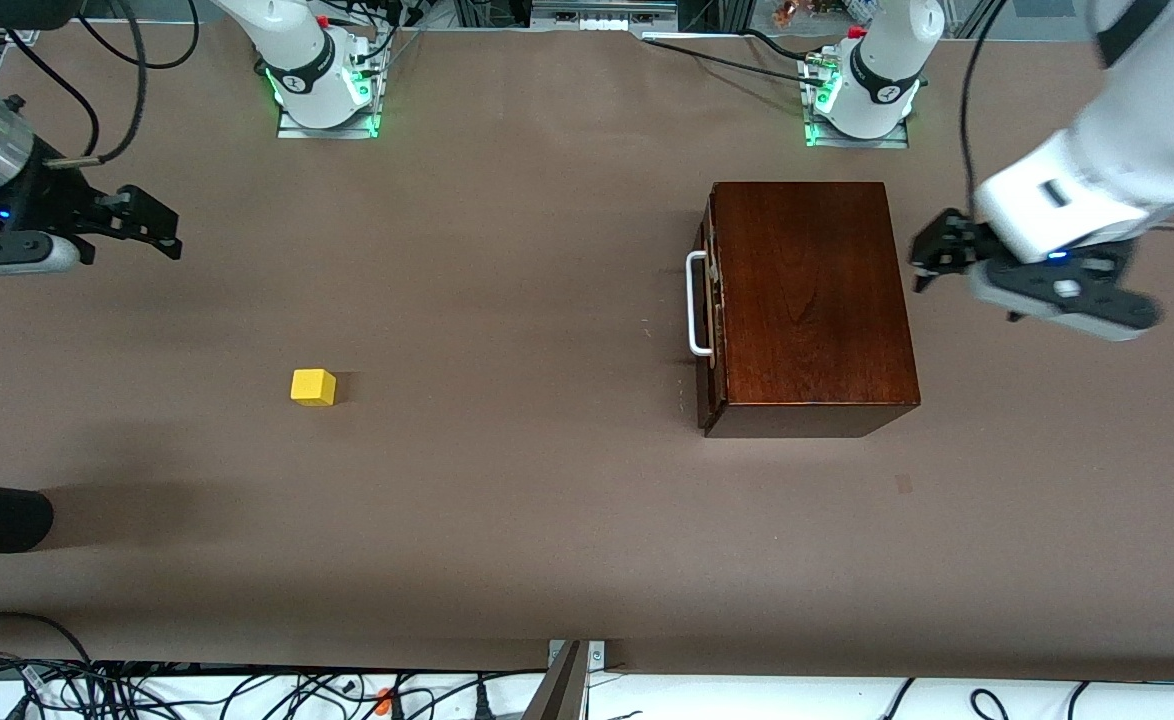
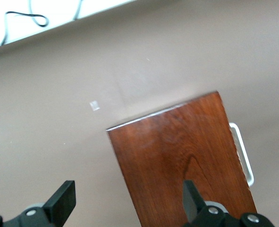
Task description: Open drawer, take yellow block, close drawer
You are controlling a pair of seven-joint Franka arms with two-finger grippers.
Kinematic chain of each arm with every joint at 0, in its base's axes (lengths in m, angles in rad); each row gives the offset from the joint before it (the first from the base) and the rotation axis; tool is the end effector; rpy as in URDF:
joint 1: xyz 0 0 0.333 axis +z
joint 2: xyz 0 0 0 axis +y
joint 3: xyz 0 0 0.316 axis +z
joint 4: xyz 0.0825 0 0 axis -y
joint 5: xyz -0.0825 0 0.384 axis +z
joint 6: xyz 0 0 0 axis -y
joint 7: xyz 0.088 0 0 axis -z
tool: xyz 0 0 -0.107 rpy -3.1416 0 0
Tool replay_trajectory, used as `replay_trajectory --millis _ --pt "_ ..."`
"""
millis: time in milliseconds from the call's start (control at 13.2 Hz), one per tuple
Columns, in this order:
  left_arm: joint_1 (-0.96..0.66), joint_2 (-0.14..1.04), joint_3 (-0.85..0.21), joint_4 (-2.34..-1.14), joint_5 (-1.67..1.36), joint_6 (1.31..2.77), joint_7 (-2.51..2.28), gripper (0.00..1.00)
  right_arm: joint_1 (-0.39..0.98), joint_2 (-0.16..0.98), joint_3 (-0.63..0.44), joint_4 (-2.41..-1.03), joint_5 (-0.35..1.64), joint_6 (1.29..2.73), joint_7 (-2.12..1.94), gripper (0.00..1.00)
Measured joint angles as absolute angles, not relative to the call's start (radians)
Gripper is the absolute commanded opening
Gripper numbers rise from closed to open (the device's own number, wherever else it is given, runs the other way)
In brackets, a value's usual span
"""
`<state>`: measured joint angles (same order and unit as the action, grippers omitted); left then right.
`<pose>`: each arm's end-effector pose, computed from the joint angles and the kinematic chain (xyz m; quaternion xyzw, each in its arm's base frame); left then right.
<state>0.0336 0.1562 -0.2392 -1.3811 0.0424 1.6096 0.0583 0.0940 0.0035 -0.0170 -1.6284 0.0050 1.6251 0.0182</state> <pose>0.5965 -0.1070 0.6297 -0.9908 0.1294 -0.0384 0.0000 0.5575 0.0435 0.6000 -0.9996 -0.0293 0.0035 0.0023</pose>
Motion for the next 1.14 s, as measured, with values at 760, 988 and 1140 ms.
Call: replay_trajectory --millis 760,988,1140 --pt "-0.036 0.000 -0.067 -1.589 0.025 1.563 0.051 1.00 0.093 0.049 -0.026 -1.620 0.005 1.627 0.018 1.00" --pt "-0.043 0.022 -0.059 -1.556 0.025 1.552 0.049 1.00 0.094 0.049 -0.021 -1.619 0.005 1.627 0.018 1.00" --pt "-0.043 0.023 -0.051 -1.546 0.025 1.550 0.049 1.00 0.096 0.049 -0.016 -1.619 0.005 1.627 0.018 1.00"
